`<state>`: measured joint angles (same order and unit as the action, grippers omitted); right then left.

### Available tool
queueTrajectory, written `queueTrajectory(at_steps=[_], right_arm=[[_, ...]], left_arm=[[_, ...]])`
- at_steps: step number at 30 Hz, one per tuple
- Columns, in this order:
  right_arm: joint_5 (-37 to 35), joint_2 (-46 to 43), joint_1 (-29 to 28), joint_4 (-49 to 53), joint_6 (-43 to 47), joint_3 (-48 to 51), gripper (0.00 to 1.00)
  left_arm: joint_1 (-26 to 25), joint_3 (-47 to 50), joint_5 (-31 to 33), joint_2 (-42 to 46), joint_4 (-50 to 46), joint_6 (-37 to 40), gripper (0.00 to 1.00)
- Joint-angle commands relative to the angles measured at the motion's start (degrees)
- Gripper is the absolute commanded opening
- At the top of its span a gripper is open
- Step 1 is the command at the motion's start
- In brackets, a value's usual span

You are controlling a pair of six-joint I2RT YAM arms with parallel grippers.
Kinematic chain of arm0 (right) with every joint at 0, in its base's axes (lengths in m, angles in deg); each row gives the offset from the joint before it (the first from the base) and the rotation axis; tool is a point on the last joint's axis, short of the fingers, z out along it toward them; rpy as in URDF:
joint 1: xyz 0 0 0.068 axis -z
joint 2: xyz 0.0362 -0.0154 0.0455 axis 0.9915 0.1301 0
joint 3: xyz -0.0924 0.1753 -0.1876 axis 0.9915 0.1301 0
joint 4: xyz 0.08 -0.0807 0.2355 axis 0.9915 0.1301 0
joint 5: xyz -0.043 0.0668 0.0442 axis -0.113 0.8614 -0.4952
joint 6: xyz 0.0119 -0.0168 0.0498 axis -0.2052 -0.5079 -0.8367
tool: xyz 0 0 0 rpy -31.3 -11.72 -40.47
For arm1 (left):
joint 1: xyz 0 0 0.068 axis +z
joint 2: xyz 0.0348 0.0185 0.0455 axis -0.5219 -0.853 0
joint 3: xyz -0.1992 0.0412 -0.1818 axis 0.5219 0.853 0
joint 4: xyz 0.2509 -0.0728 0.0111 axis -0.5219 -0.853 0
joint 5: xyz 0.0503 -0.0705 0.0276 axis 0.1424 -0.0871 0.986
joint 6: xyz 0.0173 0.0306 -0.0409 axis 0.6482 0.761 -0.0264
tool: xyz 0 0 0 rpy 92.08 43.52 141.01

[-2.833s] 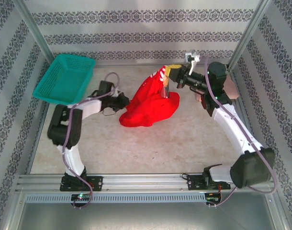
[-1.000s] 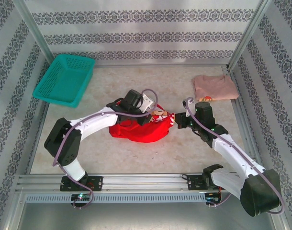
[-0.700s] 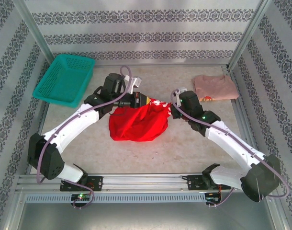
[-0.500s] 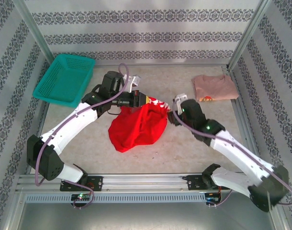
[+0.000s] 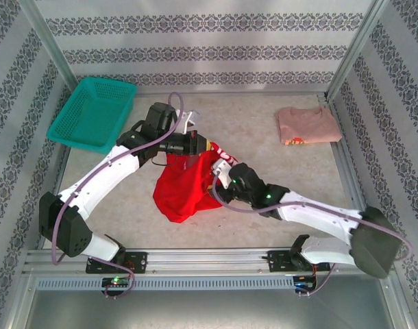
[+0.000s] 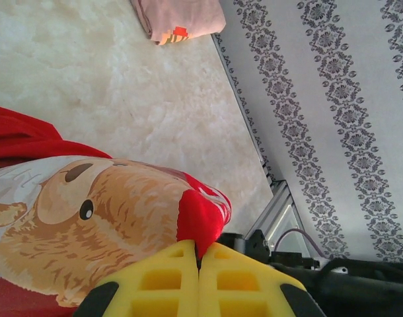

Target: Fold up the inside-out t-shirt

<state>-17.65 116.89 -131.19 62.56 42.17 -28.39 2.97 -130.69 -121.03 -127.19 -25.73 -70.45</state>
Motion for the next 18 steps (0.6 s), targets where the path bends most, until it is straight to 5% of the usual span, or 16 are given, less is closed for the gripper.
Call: queueTrajectory(at_steps=[1, 10, 12, 15, 18], right_arm=[[2.3, 4.0, 3.8, -10.5, 0.2, -1.6, 0.6], [21.8, 17.6, 6.8, -23.5, -0.6, -7.2, 0.58], [23.2, 18.0, 7.2, -25.4, -1.8, -7.2, 0.44], [26.2, 16.5, 8.8, -26.6, -4.2, -6.7, 0.02], [29.4, 10.3, 12.3, -28.6, -9.5, -3.1, 0.0]], left_arm=[[0.9, -2.3, -0.9, 0.4, -1.1, 0.9, 0.0], [2.7, -2.4, -0.7, 0.1, -1.3, 1.2, 0.0], [3.2, -2.1, -0.7, 0.2, -0.8, 1.0, 0.0], [4.8, -1.2, -0.1, 0.6, -0.4, 0.9, 0.0], [7.9, 0.3, 0.9, 1.9, 0.6, 0.2, 0.0]])
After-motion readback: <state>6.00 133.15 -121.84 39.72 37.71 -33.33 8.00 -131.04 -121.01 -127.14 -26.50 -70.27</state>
